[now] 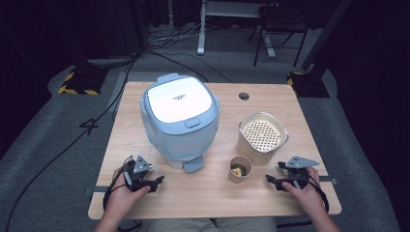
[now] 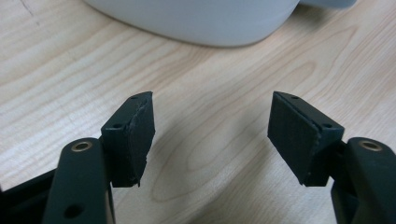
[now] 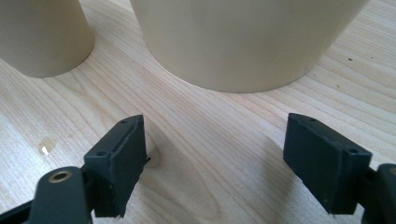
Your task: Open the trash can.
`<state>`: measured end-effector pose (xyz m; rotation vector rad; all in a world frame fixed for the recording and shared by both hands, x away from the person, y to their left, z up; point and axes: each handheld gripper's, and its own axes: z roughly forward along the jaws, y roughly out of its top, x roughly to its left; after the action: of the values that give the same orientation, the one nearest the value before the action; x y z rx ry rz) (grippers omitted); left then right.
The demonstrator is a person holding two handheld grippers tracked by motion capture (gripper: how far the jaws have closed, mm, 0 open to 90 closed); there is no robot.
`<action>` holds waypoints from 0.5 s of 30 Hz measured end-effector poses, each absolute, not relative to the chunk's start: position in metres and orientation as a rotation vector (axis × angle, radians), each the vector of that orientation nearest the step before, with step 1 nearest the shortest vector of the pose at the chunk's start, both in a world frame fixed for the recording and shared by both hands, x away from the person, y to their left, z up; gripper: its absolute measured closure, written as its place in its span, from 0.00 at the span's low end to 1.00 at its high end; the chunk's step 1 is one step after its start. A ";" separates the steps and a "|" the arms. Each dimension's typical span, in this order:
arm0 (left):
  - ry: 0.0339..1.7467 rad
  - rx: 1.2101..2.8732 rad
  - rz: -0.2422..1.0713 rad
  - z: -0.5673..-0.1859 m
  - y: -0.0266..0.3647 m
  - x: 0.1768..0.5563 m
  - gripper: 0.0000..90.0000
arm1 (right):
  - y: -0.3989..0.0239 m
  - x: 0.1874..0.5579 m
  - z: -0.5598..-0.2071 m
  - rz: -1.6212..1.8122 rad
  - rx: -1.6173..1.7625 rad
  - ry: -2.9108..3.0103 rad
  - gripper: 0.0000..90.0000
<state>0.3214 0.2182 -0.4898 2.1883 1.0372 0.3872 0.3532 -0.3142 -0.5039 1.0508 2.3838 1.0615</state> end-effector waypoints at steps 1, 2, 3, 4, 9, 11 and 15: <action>1.037 2.188 0.387 -0.490 0.218 0.321 0.37 | -0.314 0.353 -0.504 1.062 1.051 2.384 0.24; 1.026 2.189 0.377 -0.484 0.219 0.321 0.37 | -0.314 0.353 -0.504 1.062 1.052 2.383 0.24; 1.026 2.189 0.377 -0.484 0.219 0.321 0.37 | -0.314 0.353 -0.504 1.062 1.052 2.383 0.24; 1.010 2.186 0.373 -0.479 0.220 0.321 0.37 | -0.314 0.353 -0.504 1.061 1.051 2.384 0.24; 0.982 2.160 0.342 -0.468 0.219 0.318 0.37 | -0.314 0.353 -0.504 1.059 1.050 2.384 0.24; 0.958 2.152 0.327 -0.463 0.219 0.316 0.38 | -0.314 0.353 -0.504 1.061 1.049 2.383 0.24; 0.917 2.138 0.319 -0.451 0.219 0.312 0.41 | -0.314 0.352 -0.504 1.059 1.048 2.383 0.24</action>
<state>0.3121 0.2194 -0.4511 2.1376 0.9167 0.3193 0.3525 -0.3143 -0.5038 1.0477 2.3833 1.0590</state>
